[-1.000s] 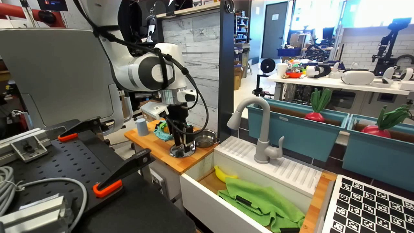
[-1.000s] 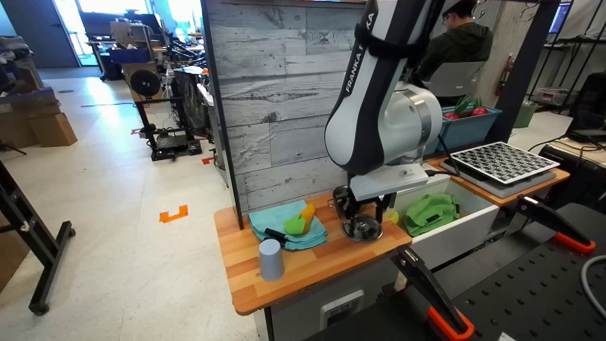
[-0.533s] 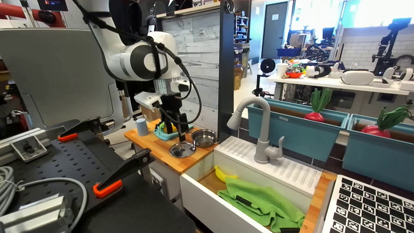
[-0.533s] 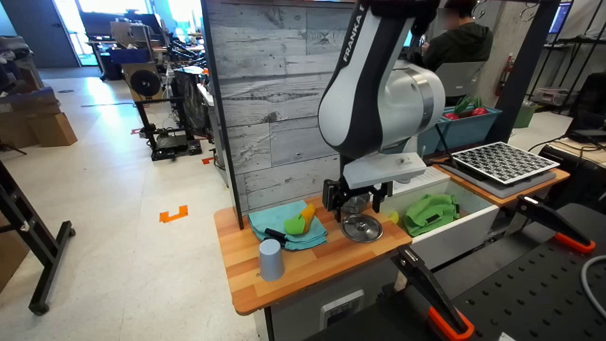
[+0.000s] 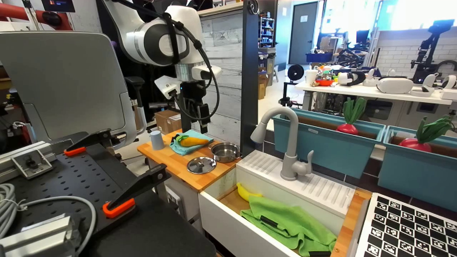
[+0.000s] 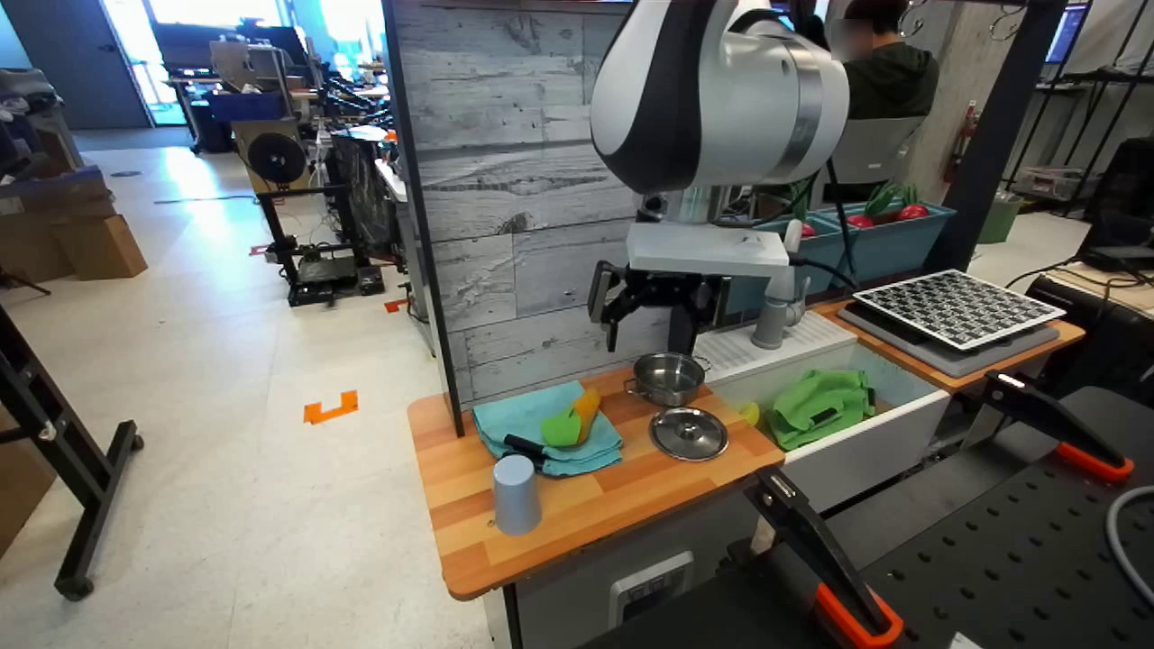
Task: Remove the lead from the pot and put it on the table, pick up a toy and put it in the pot
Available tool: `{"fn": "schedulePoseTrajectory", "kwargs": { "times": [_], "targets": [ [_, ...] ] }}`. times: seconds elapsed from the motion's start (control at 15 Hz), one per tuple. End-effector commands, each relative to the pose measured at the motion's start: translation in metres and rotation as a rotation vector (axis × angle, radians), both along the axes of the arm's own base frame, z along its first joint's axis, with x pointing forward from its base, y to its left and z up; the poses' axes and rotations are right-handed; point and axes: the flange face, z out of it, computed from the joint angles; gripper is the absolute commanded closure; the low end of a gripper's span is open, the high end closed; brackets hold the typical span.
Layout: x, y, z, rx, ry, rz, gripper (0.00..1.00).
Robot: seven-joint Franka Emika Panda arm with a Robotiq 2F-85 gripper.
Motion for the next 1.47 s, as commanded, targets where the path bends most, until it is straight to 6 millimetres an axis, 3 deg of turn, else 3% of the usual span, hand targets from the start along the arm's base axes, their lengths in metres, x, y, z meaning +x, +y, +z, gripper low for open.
{"fn": "schedulePoseTrajectory", "kwargs": {
  "times": [0.0, 0.87, 1.4],
  "targets": [
    [0.006, 0.009, -0.002, 0.028, -0.045, -0.065, 0.0],
    [0.004, 0.059, -0.057, -0.019, 0.009, -0.063, 0.0],
    [0.017, 0.071, -0.081, -0.02, 0.044, -0.044, 0.0]
  ]
}}
